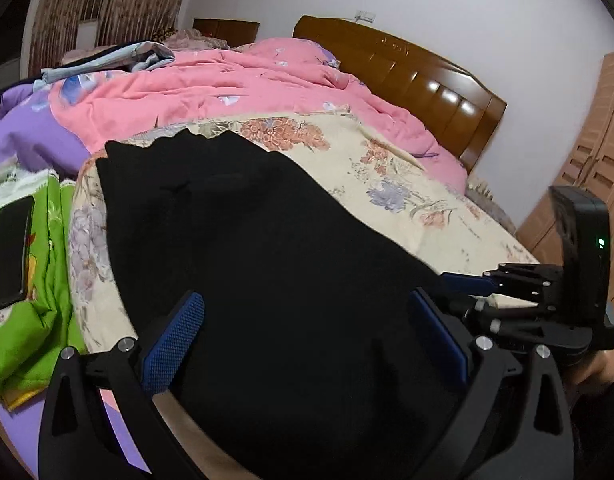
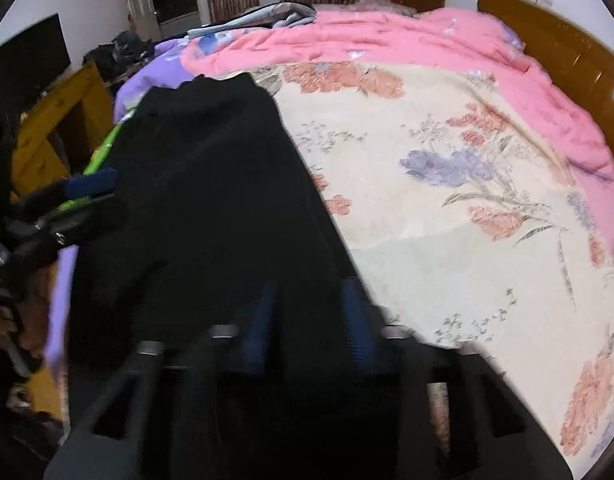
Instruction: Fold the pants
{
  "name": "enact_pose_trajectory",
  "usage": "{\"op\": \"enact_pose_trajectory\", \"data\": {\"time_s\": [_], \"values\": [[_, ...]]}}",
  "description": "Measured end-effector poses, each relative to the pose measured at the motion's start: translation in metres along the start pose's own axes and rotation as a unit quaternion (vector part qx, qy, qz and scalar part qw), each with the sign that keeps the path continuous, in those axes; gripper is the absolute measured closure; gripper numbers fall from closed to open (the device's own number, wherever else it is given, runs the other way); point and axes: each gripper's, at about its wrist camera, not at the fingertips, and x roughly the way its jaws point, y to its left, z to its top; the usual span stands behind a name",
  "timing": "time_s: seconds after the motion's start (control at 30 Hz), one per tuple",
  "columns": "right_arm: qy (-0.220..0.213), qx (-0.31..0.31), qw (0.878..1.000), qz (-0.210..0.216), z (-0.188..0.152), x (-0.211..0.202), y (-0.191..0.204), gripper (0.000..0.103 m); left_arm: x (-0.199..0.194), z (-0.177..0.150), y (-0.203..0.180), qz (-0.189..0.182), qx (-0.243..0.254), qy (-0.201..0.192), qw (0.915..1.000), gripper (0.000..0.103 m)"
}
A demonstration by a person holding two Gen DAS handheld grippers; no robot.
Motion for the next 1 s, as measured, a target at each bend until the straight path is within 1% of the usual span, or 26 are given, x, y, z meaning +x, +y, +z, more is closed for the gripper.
{"op": "enact_pose_trajectory", "data": {"time_s": [0.07, 0.13, 0.17, 0.23, 0.27, 0.3, 0.33, 0.37, 0.4, 0.43, 0.47, 0.5, 0.53, 0.57, 0.63, 0.67, 0.7, 0.73, 0.8, 0.83, 0.87, 0.9, 0.93, 0.97, 1.0], "values": [[-0.028, -0.008, 0.999, -0.017, 0.003, -0.013, 0.004, 0.098, -0.007, 0.004, -0.003, 0.003, 0.016, -0.015, 0.9998, 0.002], [-0.04, -0.013, 0.999, -0.027, 0.008, -0.021, 0.005, 0.098, -0.007, 0.012, -0.008, -0.002, 0.031, -0.019, 0.9993, 0.002], [-0.037, -0.011, 0.999, -0.034, 0.01, -0.019, 0.003, 0.098, -0.006, 0.017, -0.012, -0.005, 0.037, -0.019, 0.9991, 0.002], [-0.011, -0.009, 0.998, -0.054, 0.009, -0.004, -0.002, 0.098, 0.003, 0.025, -0.022, -0.01, 0.048, -0.012, 0.9987, 0.002], [0.002, -0.002, 0.999, -0.054, 0.006, 0.005, -0.005, 0.097, 0.011, 0.028, -0.026, -0.002, 0.056, -0.002, 0.9984, 0.002], [0.003, 0.015, 0.999, -0.046, 0.003, 0.01, -0.01, 0.097, 0.027, 0.028, -0.03, 0.029, 0.063, 0.02, 0.9974, 0.002], [-0.004, 0.028, 0.999, -0.042, 0.001, 0.009, -0.014, 0.094, 0.038, 0.029, -0.03, 0.042, 0.064, 0.035, 0.9964, 0.002], [-0.003, 0.047, 0.998, -0.035, 0.0, 0.006, -0.021, 0.081, 0.051, 0.027, -0.029, 0.049, 0.063, 0.056, 0.9952, 0.002], [-0.005, 0.076, 0.997, -0.026, -0.002, -0.002, -0.03, 0.072, 0.066, 0.023, -0.028, 0.063, 0.07, 0.078, 0.9925, 0.002], [-0.012, 0.092, 0.996, -0.017, -0.004, -0.01, -0.035, 0.059, 0.069, 0.02, -0.03, 0.075, 0.086, 0.08, 0.9902, 0.002], [-0.027, 0.104, 0.994, -0.004, -0.009, -0.023, -0.039, 0.056, 0.064, 0.017, -0.037, 0.084, 0.113, 0.068, 0.9877, 0.002], [-0.045, 0.107, 0.993, 0.002, -0.016, -0.042, -0.043, 0.054, 0.057, 0.015, -0.039, 0.082, 0.121, 0.061, 0.9874, 0.002], [-0.051, 0.104, 0.993, -0.002, -0.023, -0.054, -0.047, 0.051, 0.047, 0.014, -0.041, 0.071, 0.122, 0.053, 0.9885, 0.002], [-0.052, 0.098, 0.994, -0.008, -0.031, -0.065, -0.049, 0.051, 0.038, 0.013, -0.042, 0.062, 0.119, 0.047, 0.9899, 0.002], [-0.042, 0.086, 0.995, -0.009, -0.051, -0.08, -0.054, 0.051, 0.013, 0.015, -0.048, 0.023, 0.107, 0.017, 0.9939, 0.002], [-0.036, 0.083, 0.996, -0.01, -0.056, -0.082, -0.054, 0.051, 0.006, 0.016, -0.054, 0.003, 0.107, 0.005, 0.9942, 0.002], [-0.024, 0.078, 0.997, -0.013, -0.064, -0.082, -0.054, 0.051, 0.005, 0.019, -0.062, -0.011, 0.115, 0.001, 0.9933, 0.002], [-0.016, 0.075, 0.997, -0.014, -0.068, -0.081, -0.053, 0.052, 0.008, 0.02, -0.073, -0.016, 0.126, 0.003, 0.9919, 0.002], [0.001, 0.069, 0.997, -0.018, -0.075, -0.073, -0.05, 0.054, 0.025, 0.021, -0.088, -0.009, 0.147, 0.014, 0.989, 0.002], [0.015, 0.064, 0.997, -0.027, -0.079, -0.065, -0.048, 0.055, 0.041, 0.02, -0.095, -0.003, 0.156, 0.028, 0.9873, 0.002], [0.022, 0.059, 0.997, -0.036, -0.081, -0.059, -0.047, 0.06, 0.053, 0.018, -0.098, 0.0, 0.16, 0.039, 0.9863, 0.002], [0.023, 0.056, 0.997, -0.048, -0.083, -0.056, -0.046, 0.062, 0.073, 0.014, -0.1, 0.012, 0.164, 0.064, 0.9842, 0.002], [0.015, 0.061, 0.997, -0.05, -0.085, -0.056, -0.046, 0.066, 0.087, 0.011, -0.1, 0.026, 0.166, 0.096, 0.9811, 0.003], [0.009, 0.066, 0.996, -0.052, -0.085, -0.058, -0.047, 0.074, 0.094, 0.011, -0.1, 0.032, 0.167, 0.115, 0.9787, 0.002], [0.001, 0.066, 0.996, -0.058, -0.087, -0.061, -0.047, 0.081, 0.088, 0.013, -0.098, 0.023, 0.159, 0.1, 0.982, 0.002]]}}
